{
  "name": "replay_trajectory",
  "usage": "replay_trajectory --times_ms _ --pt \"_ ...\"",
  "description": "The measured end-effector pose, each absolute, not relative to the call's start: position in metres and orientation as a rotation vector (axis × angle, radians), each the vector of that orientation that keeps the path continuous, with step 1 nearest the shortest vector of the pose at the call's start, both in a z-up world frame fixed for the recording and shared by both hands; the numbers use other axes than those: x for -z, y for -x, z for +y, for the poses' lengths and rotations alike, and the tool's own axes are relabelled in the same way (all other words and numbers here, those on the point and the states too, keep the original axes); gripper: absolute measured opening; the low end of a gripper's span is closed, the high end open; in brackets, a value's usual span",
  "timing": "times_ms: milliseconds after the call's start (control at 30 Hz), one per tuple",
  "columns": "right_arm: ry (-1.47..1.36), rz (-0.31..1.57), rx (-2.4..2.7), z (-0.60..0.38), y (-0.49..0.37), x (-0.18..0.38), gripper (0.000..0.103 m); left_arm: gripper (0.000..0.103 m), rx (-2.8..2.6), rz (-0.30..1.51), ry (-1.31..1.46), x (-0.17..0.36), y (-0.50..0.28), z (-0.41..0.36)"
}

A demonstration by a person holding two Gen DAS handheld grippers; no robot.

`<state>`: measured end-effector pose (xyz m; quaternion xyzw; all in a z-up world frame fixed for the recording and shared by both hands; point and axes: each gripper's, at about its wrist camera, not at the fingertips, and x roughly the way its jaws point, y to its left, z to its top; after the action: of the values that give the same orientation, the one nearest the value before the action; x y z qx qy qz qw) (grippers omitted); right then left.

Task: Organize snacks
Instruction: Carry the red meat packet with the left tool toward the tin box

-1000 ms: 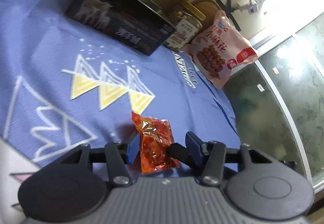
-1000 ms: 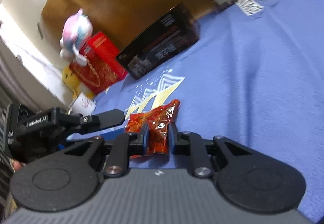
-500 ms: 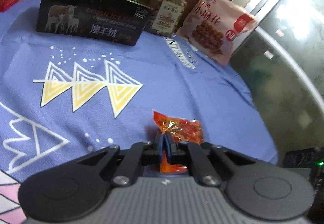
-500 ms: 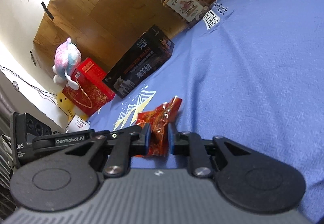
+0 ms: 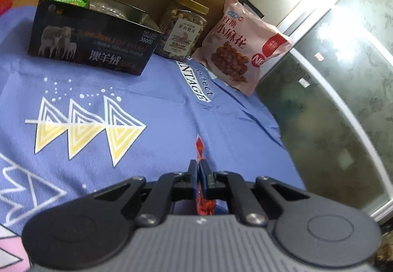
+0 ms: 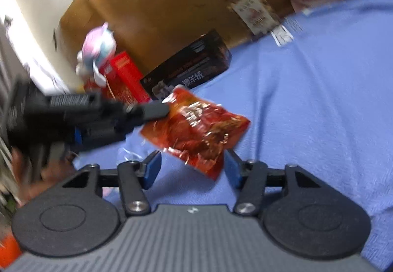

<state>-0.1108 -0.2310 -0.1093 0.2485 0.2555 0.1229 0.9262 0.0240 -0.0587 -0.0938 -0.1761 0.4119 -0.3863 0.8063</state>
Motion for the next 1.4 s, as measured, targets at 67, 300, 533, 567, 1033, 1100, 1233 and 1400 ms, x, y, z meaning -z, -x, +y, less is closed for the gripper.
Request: replay_trajectory --times_ms 67,300,533,567,1033,1100,1233,1400 --pt "-0.501 0.524 -0.250 -0.231 0.110 0.109 0.061 0.004 0.821 0.881 0.360 0.093 -0.023 -0.060" --pt "-0.489 0.521 -0.254 -0.231 0.108 0.109 0.061 0.014 0.809 0.920 0.316 0.114 -0.019 -0.064" --pt "-0.571 0.494 -0.255 -0.245 0.118 0.108 0.061 0.008 0.875 0.958 0.444 0.113 -0.026 -0.053" --pt "-0.591 0.485 -0.262 -0.248 0.119 0.107 0.061 0.008 0.885 0.953 0.463 0.110 -0.028 -0.051" --pt "-1.185 0.442 -0.468 -0.296 0.116 0.134 0.052 0.008 0.969 0.890 0.528 0.085 -0.014 -0.052" --pt "-1.156 0.446 -0.453 -0.296 0.117 0.131 0.037 0.008 0.980 0.894 0.517 0.085 -0.014 -0.053" --pt "-1.026 0.416 -0.435 -0.290 0.123 0.114 0.024 0.010 0.970 0.909 0.472 0.088 -0.016 -0.059" --pt "-0.937 0.422 -0.391 -0.283 0.125 0.112 0.023 0.010 0.955 0.898 0.429 0.088 -0.012 -0.060"
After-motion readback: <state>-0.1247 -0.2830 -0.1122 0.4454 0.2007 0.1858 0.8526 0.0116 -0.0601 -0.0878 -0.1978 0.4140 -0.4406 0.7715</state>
